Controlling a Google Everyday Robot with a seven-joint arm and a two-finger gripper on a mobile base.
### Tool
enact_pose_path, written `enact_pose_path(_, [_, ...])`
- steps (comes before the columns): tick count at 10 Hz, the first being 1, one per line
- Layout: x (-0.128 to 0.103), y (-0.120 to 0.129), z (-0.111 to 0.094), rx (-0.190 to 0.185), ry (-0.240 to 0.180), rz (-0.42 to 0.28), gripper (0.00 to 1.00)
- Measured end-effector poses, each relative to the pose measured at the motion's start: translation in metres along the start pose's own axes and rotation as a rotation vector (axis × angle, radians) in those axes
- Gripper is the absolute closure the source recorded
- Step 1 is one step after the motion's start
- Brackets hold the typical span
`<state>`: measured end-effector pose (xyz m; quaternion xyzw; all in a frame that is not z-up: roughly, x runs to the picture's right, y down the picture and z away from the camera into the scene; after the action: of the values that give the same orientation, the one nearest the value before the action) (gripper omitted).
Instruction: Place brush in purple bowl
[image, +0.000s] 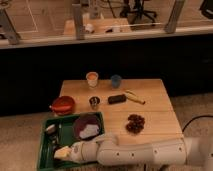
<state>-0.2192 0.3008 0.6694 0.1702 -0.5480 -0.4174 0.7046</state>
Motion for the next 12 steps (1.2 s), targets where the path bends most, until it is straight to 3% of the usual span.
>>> enact_pose_path(7, [0.0, 0.001, -0.016, 0.133, 0.023, 0.065, 1.0])
enact_pose_path(12, [0.001, -0.003, -0.02, 0.187, 0.03, 0.076, 1.0])
